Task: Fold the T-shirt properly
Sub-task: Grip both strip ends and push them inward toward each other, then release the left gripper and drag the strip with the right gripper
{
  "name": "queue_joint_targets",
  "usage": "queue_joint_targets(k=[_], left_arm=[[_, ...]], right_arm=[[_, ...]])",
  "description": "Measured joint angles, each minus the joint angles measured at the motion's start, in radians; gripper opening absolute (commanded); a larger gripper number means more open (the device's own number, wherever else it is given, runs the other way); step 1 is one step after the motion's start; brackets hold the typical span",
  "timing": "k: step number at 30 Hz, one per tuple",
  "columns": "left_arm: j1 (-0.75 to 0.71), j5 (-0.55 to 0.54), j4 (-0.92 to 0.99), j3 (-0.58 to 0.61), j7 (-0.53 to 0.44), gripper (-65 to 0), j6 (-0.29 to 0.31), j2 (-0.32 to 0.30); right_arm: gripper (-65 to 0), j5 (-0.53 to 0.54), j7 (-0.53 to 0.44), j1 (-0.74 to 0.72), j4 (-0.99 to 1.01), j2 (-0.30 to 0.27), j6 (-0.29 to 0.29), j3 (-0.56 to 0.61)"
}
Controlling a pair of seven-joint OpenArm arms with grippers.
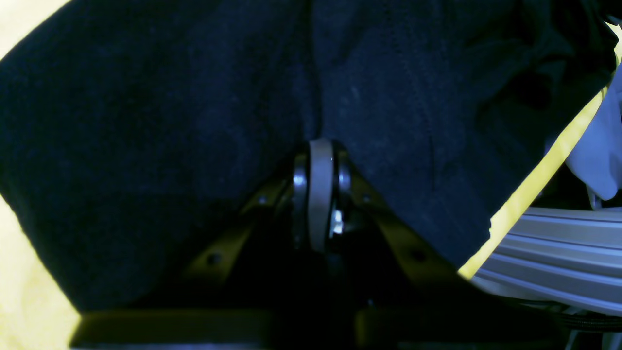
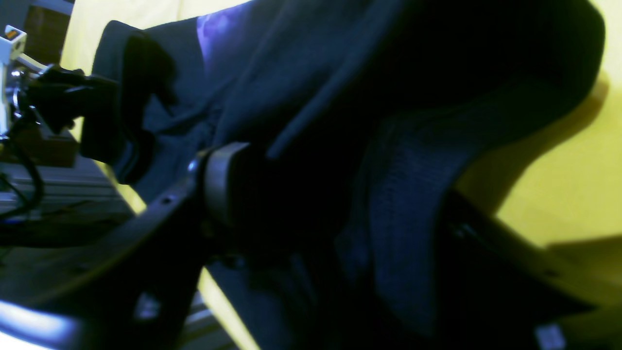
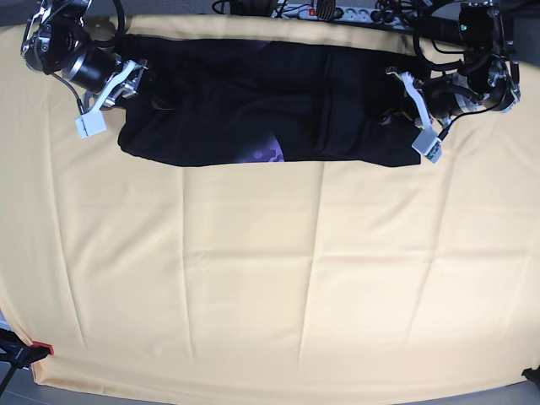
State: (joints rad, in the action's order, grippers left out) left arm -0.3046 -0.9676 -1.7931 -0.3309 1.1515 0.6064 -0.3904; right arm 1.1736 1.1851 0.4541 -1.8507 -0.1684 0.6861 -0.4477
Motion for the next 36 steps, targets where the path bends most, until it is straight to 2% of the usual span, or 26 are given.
queue_joint_targets(k=[2,5,8,12,14,17,22,29,33,35,36], left_arm=[[0.0,-0.001,0.0,0.0,-0.001,-65.0,0.0,0.0],[0.0,-0.011,0.0,0.0,-0.004,-65.0,0.0,0.0],[0.0,-0.071,0.0,0.0,-0.004,-65.0,0.0,0.0],[0.0,-0.21,0.0,-0.042,-0.003,-65.0,-0.002,0.0],[0.0,-0.279,0.0,-0.099,-0.003,-65.0,-0.003,0.0],[0.0,-0.323,-0.001,-0.211,0.001,-65.0,-0.003,0.0],[-0.001,-0.347,-0.002,-0.386,0.029,-65.0,-0.003,-0.006],[-0.003,-0.347,-0.002,-0.429,0.045,-65.0,-0.003,-0.037],[-0.003,-0.347,-0.002,-0.429,0.045,-65.0,-0.003,-0.036],[-0.003,-0.347,-0.002,-0.429,0.045,-65.0,-0.003,-0.036],[-0.003,-0.348,-0.002,-0.429,0.045,-65.0,-0.003,-0.036]], right_arm=[[-45.9,-0.049,-0.029,0.0,0.0,0.0,0.004,0.0],[-65.0,-0.06,-0.04,-0.001,0.0,0.0,0.003,0.0],[-65.0,-0.06,-0.045,-0.006,0.0,0.0,0.004,0.0],[-65.0,-0.067,-0.045,-0.026,0.0,0.0,0.004,0.0],[-65.0,-0.076,-0.044,-0.034,-0.008,-0.001,0.004,0.0],[-65.0,-0.097,-0.043,-0.033,-0.043,-0.005,0.004,-0.014],[-65.0,-0.204,-0.056,-0.037,-0.127,-0.06,0.01,-0.1],[-65.0,-0.423,-0.128,-0.089,-0.133,-0.143,-0.108,-0.141],[-65.0,-0.551,-0.117,-0.097,-0.169,-0.181,-0.219,-0.14],[-65.0,-0.519,-0.091,-0.097,-0.233,-0.183,-0.237,-0.144],[-65.0,-0.45,-0.07,-0.096,-0.267,-0.18,-0.243,-0.144]])
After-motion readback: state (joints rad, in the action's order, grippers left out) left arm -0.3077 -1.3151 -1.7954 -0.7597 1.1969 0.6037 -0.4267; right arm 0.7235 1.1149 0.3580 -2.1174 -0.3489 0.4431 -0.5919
